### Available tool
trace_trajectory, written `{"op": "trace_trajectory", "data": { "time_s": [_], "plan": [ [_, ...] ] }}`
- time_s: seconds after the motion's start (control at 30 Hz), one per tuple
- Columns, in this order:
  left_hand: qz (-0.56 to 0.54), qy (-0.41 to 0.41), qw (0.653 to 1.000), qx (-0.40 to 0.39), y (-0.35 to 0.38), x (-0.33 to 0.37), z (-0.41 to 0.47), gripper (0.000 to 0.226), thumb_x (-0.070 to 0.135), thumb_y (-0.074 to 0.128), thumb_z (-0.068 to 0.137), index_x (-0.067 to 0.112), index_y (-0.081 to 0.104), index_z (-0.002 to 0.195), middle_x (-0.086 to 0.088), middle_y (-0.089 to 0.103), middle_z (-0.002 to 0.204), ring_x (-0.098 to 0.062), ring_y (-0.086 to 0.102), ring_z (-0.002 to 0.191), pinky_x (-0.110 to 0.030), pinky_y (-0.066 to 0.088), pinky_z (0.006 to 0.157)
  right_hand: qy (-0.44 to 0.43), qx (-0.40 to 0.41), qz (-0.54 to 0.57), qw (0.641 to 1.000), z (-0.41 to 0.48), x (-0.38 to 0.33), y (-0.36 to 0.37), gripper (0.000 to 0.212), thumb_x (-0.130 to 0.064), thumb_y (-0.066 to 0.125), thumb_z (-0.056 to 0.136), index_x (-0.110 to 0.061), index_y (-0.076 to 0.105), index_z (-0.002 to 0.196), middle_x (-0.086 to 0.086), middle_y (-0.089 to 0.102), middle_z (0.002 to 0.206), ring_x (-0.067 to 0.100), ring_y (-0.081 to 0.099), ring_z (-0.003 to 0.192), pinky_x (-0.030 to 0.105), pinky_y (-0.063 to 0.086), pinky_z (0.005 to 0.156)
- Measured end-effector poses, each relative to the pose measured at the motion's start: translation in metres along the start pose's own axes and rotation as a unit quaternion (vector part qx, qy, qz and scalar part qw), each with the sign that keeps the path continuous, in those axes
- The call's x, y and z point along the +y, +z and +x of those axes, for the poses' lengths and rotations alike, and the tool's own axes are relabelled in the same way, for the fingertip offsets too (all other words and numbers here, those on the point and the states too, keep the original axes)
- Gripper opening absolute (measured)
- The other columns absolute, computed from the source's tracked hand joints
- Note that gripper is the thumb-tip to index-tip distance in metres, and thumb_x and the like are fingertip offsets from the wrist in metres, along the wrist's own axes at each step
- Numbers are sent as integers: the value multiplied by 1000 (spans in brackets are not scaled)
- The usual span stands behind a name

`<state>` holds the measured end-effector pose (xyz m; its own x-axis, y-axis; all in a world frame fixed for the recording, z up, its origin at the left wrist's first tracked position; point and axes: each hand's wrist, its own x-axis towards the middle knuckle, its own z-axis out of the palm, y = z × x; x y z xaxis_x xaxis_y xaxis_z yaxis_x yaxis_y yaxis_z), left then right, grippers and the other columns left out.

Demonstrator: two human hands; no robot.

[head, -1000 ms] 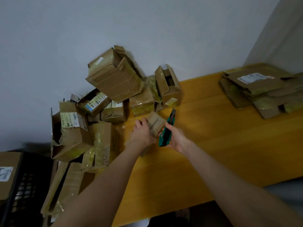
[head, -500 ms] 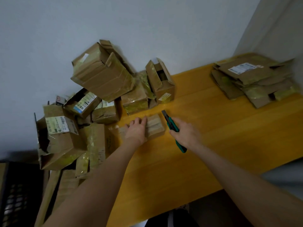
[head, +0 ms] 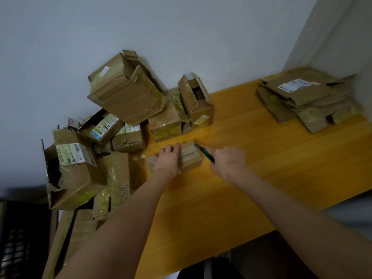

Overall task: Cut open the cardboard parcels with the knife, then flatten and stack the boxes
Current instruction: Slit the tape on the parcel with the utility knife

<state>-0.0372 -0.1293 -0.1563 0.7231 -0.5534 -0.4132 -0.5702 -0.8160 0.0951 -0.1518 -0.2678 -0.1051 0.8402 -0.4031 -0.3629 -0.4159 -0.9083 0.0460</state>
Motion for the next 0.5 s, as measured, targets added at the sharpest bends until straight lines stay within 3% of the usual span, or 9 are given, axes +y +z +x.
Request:
{"op": "trace_trajectory", "data": {
  "time_s": [0.13, 0.3, 0.5],
  "plan": [
    [3, 3, 1000, -3, 0, 0, 1, 96, 28, 77, 78, 25, 15, 152, -7, 33, 143, -31, 34, 134, -55, 24, 115, 4, 6, -12, 1000, 2, -9, 0, 43, -16, 44, 97, -33, 44, 136, -2, 46, 65, 15, 41, 52, 25, 28, 43],
    [6, 0, 1000, -15, -1, -1, 4, 97, 29, 76, 79, 25, 14, 153, -8, 32, 143, -32, 33, 134, -55, 25, 114, -1, -20, -25, 999, 1, -13, -5, 31, -16, 50, 94, -28, 56, 122, -2, 44, 67, 16, 43, 59, 26, 25, 44],
    [13, -1, 1000, -15, 1, 0, 5, 99, 30, 77, 79, 25, 11, 153, -8, 31, 144, -32, 33, 134, -55, 26, 113, -4, -47, -46, 998, -4, -20, -17, 10, -9, 53, 91, -19, 55, 92, -1, 44, 68, 14, 37, 55, 26, 26, 45]
  ]
}}
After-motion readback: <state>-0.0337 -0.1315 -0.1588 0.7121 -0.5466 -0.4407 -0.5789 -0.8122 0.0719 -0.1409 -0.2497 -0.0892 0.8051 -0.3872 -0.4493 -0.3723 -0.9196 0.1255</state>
